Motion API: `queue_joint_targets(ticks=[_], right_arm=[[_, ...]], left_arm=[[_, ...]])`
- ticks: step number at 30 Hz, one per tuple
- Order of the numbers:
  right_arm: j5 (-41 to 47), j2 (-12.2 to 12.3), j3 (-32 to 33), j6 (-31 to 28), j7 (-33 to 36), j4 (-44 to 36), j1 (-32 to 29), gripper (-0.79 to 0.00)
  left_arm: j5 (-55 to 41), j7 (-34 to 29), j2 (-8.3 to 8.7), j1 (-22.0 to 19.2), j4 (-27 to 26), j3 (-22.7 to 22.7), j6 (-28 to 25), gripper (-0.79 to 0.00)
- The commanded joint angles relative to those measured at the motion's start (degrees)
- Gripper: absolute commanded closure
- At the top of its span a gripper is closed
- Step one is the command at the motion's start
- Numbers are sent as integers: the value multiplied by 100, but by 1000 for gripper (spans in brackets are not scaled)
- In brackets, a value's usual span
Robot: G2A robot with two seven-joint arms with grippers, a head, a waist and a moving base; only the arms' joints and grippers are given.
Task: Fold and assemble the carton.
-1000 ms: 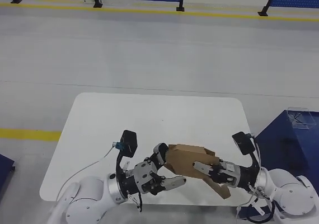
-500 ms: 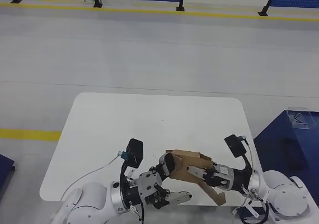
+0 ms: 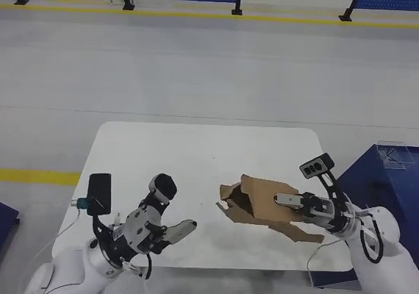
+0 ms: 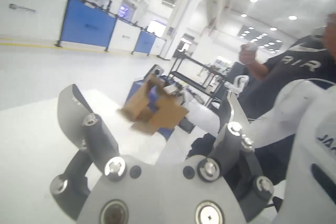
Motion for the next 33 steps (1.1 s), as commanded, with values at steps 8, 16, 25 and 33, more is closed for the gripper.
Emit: queue_joint_targets(ticks=[8, 16, 25, 33], right_arm=[[337, -12, -104, 238, 447, 185, 220, 0], [79, -8, -35, -128, 562, -24, 63, 0], [27, 0, 55, -199, 610, -195, -103, 0], [22, 3, 78, -191, 646, -219, -121, 0]], left_arm=[[-952, -1059, -16, -487, 625, 571, 744, -785], [-1388, -1392, -38, -895, 946, 844, 927, -785], [-1379, -1503, -62, -1163, 1129, 1125, 1115, -785], [-1407, -1470, -77, -1282, 1205, 1253, 1147, -785]])
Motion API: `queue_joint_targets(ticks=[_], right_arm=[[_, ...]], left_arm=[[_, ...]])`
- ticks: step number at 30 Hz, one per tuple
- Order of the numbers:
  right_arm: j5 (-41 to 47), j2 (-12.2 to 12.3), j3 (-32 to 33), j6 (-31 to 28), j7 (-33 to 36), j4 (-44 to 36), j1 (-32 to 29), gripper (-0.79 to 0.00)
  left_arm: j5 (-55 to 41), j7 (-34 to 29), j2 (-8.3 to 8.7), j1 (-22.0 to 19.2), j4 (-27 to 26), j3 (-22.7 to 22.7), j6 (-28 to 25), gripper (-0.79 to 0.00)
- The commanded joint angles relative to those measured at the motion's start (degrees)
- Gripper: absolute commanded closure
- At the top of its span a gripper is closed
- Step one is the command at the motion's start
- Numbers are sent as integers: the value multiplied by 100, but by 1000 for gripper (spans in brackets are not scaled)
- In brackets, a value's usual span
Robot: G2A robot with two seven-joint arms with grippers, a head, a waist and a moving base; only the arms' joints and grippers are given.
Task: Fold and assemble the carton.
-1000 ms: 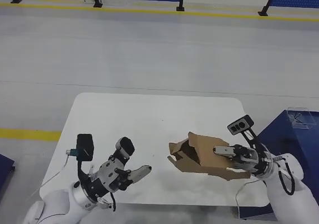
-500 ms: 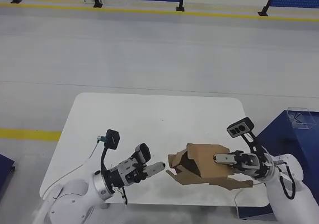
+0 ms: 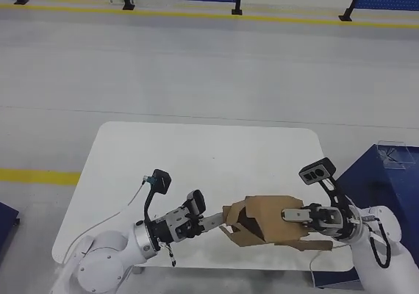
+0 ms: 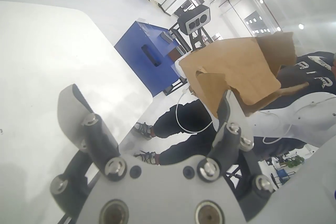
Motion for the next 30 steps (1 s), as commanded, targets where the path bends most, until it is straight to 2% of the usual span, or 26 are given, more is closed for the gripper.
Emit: queue_joint_targets(ticks=[1, 13, 30], right_arm=[[3, 0, 6, 5, 0, -2, 1, 0], [-105, -3, -53, -9, -21, 1, 33, 0], [73, 4, 48, 32, 108, -113, -80, 0]], left_arm=[[-23, 30, -1, -15, 7, 3, -18, -785], [-60, 189, 17, 126, -201, -79, -138, -785], [-30, 174, -1, -39, 76, 119, -16, -785]])
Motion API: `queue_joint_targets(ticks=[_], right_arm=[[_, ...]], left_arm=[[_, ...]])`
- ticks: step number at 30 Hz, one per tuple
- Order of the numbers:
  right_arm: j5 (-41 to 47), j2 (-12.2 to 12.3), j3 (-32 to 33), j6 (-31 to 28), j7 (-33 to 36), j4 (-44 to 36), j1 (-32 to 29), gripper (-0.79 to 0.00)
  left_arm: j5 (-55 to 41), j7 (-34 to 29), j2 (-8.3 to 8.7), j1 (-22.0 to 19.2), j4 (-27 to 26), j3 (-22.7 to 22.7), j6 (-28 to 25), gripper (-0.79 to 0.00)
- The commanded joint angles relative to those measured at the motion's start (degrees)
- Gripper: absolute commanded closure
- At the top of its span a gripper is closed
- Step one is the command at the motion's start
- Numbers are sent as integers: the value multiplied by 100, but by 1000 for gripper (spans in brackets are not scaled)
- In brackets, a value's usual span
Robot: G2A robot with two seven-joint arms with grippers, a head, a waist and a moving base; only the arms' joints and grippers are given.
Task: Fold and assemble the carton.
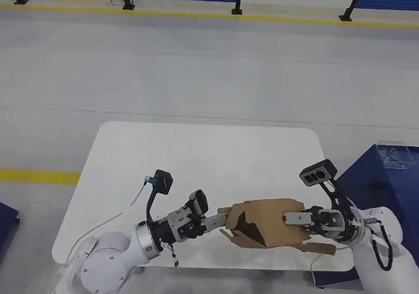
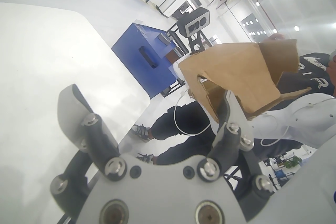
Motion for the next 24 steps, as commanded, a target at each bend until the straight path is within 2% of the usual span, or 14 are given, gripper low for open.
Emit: queue_joint_targets(ticks=[1, 16, 20, 24], right_arm=[[21, 1, 9, 22, 10, -11, -7, 0], [212, -3, 41, 163, 17, -165, -39, 0], [169, -4, 12, 244, -69, -144, -47, 0], [163, -2, -8, 357, -116, -127, -43, 0]], left_arm=[[-26, 9, -3, -22, 47, 12, 2, -785], [-119, -24, -45, -215, 475, 296, -56, -785], [-5, 207, -32, -180, 353, 129, -191, -785], [723, 598, 16, 29, -3, -160, -582, -785]])
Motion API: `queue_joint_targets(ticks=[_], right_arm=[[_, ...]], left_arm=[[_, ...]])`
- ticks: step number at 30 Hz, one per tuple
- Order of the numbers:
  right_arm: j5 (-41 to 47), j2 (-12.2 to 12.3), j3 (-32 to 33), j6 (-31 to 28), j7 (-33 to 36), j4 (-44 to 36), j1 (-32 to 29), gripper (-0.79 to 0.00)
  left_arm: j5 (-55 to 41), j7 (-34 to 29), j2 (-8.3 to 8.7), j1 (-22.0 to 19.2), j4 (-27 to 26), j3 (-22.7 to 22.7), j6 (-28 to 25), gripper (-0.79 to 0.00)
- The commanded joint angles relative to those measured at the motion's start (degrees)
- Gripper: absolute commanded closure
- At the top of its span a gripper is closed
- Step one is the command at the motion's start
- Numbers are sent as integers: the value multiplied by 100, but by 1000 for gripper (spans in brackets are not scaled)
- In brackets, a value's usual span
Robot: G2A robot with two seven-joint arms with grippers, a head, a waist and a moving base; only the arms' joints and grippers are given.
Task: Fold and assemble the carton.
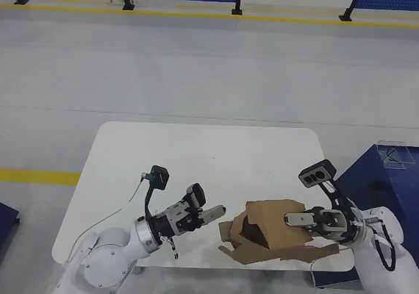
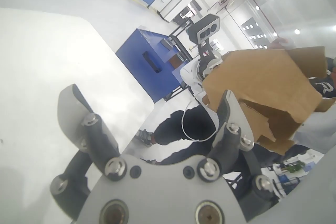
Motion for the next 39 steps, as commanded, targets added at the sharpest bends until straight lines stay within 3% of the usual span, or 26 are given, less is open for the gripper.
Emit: queue_joint_targets(ticks=[1, 6, 17, 33, 39], right_arm=[[11, 0, -3, 39, -15, 12, 5, 0], [18, -1, -11, 70, -50, 22, 20, 0], [-138, -4, -67, 36, -129, -41, 28, 0], [-335, -1, -173, -28, -46, -119, -39, 0], [-339, 10, -171, 4, 126, -144, -65, 0]], left_arm=[[459, 220, 23, 157, -195, -105, -282, -785], [1119, 597, 66, 530, -474, -254, -931, -785], [1246, 638, 118, 866, -713, -323, -1460, -785], [2749, 1505, 90, 1114, -1165, -266, -917, -785], [2500, 1697, 61, 997, -984, -290, -649, -785]])
